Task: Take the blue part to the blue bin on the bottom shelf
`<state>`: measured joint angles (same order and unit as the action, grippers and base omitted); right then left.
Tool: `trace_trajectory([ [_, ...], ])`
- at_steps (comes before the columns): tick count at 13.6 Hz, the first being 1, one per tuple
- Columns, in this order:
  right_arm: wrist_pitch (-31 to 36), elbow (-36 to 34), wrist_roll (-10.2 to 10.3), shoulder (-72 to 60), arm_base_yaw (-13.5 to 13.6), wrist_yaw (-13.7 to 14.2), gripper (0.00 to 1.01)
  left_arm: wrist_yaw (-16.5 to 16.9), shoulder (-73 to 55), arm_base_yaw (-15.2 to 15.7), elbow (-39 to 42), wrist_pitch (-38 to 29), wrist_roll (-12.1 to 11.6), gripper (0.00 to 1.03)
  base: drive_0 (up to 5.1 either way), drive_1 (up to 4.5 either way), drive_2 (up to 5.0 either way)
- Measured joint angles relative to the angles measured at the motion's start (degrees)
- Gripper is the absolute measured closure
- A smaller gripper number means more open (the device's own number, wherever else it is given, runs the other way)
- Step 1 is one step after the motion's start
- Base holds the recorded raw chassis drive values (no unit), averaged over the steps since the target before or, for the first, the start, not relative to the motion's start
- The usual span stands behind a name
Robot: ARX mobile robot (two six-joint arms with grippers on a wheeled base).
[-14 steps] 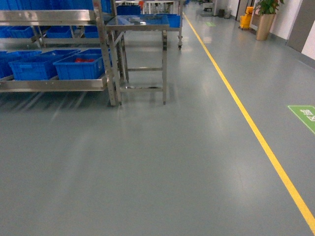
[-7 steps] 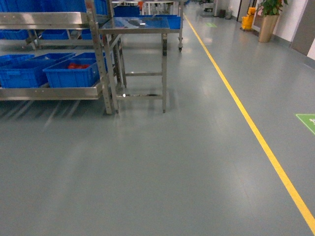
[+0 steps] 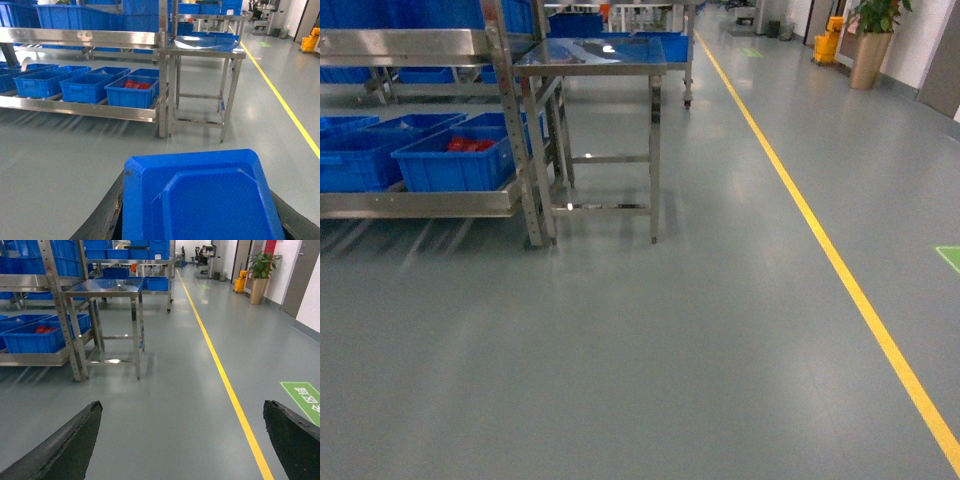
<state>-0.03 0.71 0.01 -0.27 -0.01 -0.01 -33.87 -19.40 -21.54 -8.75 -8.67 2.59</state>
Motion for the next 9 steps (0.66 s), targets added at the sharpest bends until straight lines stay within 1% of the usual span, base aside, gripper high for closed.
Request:
trace_trajectory([
  [9,0.0,0.0,0.0,0.0,0.0,0.0,0.03,0.0,0.0,0.0,0.0,-0.3,0.0,0.59,0.0,4.14,-4.1],
])
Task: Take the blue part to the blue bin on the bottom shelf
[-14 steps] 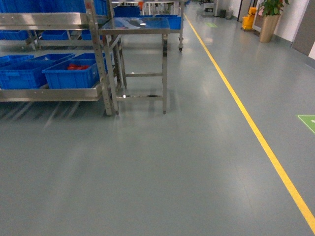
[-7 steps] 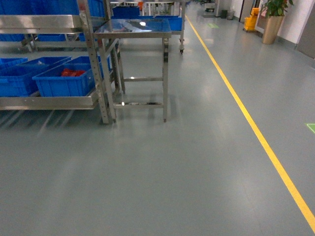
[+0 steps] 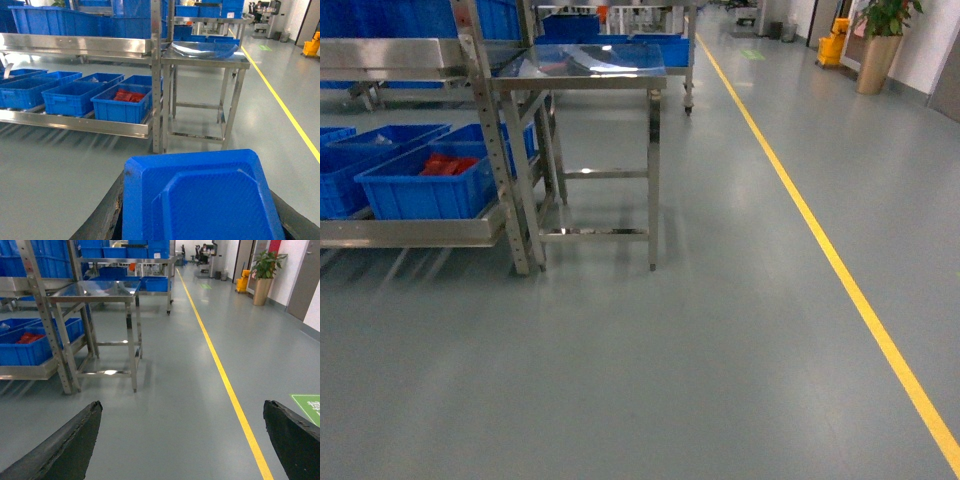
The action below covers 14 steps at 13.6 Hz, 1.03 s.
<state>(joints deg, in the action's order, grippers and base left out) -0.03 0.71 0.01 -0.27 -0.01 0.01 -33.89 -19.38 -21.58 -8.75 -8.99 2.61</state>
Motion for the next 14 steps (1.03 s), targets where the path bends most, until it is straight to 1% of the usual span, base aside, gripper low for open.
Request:
trace_trajectory([
  [14,-0.1,0.0,0.0,0.0,0.0,0.0,0.03,0.0,-0.1,0.0,0.0,0.4,0.0,0.59,0.0,4.13,-4.1],
])
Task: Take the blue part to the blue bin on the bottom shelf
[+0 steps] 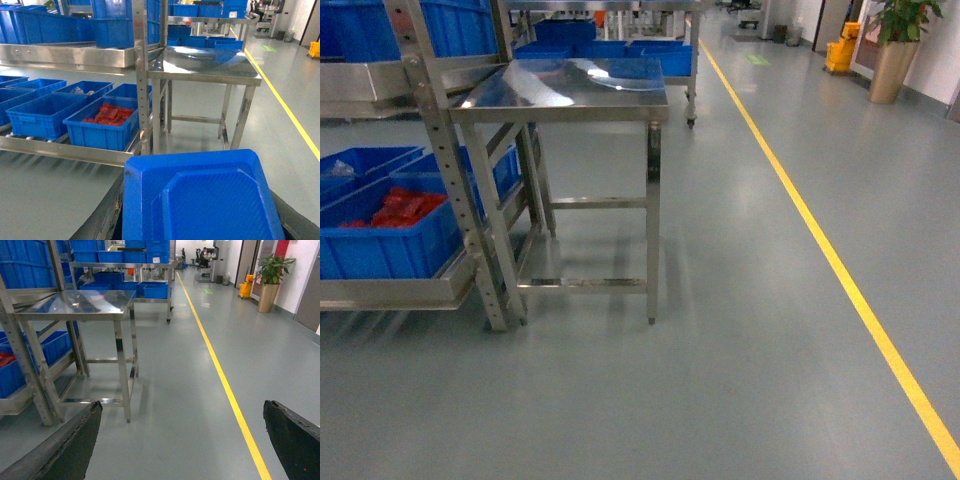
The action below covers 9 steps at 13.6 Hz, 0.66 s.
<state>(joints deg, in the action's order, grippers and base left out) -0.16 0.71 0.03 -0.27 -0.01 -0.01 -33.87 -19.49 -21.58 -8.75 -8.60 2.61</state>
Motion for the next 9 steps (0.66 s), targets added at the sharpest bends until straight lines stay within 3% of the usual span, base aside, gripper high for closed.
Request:
trace_trajectory([
  [9,0.1,0.0,0.0,0.0,0.0,0.0,0.03,0.0,0.1,0.0,0.0,-0.1,0.0,0.59,0.0,4.09,-4.2],
])
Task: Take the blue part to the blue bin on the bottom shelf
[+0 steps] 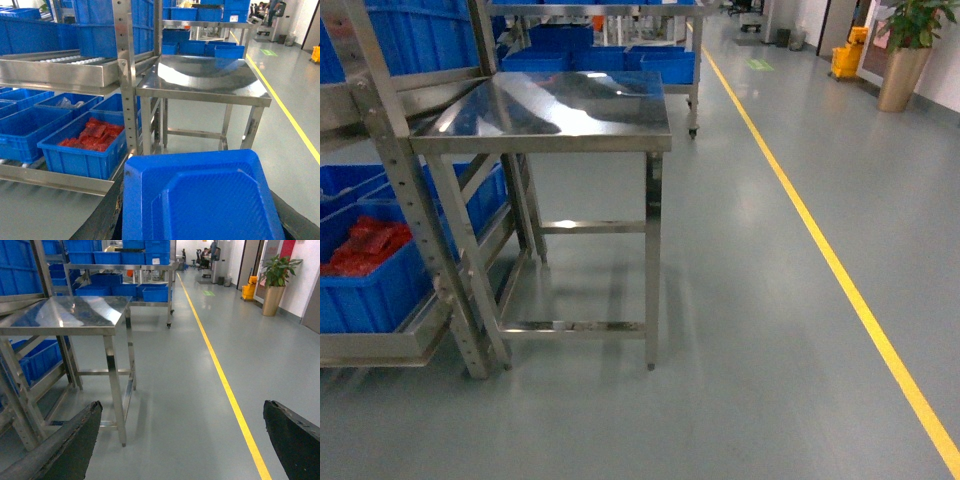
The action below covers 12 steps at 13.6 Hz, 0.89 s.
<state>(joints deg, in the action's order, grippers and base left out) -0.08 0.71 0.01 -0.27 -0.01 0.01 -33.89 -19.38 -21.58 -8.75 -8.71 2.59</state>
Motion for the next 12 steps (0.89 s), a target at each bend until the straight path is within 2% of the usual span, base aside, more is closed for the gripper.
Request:
trace_trajectory([
  [12,-0.3,0.0,0.0,0.0,0.0,0.0,0.03,0.0,0.0,0.0,0.0,-0.1,0.0,0.59,0.0,4.16,-4.1],
])
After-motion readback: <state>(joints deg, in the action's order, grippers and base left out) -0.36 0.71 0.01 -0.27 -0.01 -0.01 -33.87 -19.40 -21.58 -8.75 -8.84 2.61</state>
